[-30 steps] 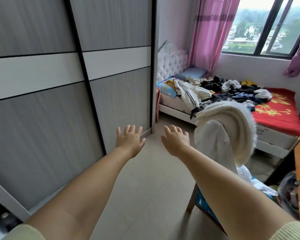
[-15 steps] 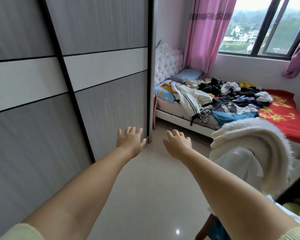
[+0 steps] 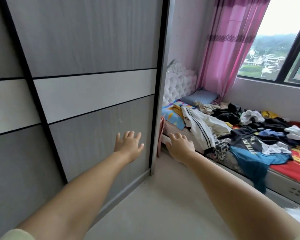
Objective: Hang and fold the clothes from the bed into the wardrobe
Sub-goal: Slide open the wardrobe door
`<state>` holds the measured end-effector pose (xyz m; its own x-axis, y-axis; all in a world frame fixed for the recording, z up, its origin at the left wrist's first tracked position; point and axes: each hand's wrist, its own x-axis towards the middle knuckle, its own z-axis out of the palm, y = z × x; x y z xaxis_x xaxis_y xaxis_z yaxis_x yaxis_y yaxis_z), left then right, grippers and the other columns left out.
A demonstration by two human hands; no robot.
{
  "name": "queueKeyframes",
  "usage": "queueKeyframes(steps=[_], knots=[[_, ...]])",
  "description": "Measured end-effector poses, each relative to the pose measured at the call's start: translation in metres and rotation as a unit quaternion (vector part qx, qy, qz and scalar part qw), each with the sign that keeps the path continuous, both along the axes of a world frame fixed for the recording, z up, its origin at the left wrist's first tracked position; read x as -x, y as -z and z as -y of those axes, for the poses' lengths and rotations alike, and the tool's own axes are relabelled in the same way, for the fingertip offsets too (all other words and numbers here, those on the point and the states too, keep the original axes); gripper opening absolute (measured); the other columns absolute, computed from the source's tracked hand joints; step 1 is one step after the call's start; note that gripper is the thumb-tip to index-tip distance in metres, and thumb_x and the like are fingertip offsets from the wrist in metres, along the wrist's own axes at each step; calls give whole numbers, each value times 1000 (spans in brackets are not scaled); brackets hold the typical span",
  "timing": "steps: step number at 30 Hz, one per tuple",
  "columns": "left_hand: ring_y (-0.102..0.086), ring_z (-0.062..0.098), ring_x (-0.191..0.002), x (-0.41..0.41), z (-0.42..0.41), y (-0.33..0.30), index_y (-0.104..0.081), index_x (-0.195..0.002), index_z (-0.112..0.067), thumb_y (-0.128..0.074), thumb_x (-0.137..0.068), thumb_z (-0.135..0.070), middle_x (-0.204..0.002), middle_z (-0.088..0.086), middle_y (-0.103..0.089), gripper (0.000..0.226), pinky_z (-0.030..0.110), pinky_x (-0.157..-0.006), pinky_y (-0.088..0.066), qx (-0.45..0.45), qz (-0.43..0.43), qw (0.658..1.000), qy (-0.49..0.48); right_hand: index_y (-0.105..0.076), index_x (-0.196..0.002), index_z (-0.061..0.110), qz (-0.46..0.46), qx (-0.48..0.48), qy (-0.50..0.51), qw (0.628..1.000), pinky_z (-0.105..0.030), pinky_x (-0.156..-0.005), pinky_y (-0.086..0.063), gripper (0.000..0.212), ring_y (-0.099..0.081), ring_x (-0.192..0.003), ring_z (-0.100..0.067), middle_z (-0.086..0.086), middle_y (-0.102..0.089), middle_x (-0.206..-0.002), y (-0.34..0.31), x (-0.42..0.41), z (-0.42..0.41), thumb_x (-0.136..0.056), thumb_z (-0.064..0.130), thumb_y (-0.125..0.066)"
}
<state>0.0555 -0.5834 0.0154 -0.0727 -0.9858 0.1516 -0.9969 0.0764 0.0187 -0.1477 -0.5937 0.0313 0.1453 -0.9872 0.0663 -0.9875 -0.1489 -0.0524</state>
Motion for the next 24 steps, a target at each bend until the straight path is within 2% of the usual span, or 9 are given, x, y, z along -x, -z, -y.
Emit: queueKeyframes(steps=[4,13,15,18,21,24], knots=[[-18,21,-143,-10,72,5,-22,-149,-23,-30,-98,-48,-152,4,-28,57,50,-116,-10,-5,-3,1000,-6,-31,-143,20,-1,-7,-14,1000,-45,-99,-37,47,-37,-131,-30,-9,-37,-144,8,-10,69,-102,42,-27],[-17,21,-143,-45,265,1,-22,-149,-21,-30,-99,-45,-153,6,-26,56,50,-116,-9,4,34,999,28,-24,-147,20,30,2,-24,999,-48,-105,-38,50,-33,-137,-32,-10,-29,-152,15,-51,259,-102,42,-28],[-15,21,-144,-54,314,-15,-20,-150,-20,-29,-100,-45,-154,7,-24,57,51,-116,-8,13,56,997,46,-23,-148,21,50,7,-8,999,-47,-104,-37,50,-30,-138,-31,-9,-29,-152,5,-58,306,-102,41,-28],[-12,22,-144,-67,380,-39,-17,-151,-20,-26,-101,-44,-155,7,-21,56,50,-116,-7,40,100,991,78,-24,-147,20,95,25,10,995,-46,-99,-42,49,-37,-132,-31,-9,-35,-146,-8,-68,364,-102,40,-30],[-12,23,-145,-70,429,-45,-17,-151,-20,-26,-101,-43,-155,9,-21,56,51,-116,-6,50,154,980,115,-22,-148,20,139,-2,28,990,-47,-99,-44,50,-38,-132,-31,-11,-36,-146,-3,-78,407,-103,38,-31],[-12,24,-145,-60,474,-50,-18,-150,-18,-29,-101,-40,-156,11,-20,55,50,-116,-3,58,209,963,163,-22,-149,18,207,-33,57,976,-47,-103,-39,51,-37,-133,-32,-13,-35,-146,0,-85,453,-103,40,-29]])
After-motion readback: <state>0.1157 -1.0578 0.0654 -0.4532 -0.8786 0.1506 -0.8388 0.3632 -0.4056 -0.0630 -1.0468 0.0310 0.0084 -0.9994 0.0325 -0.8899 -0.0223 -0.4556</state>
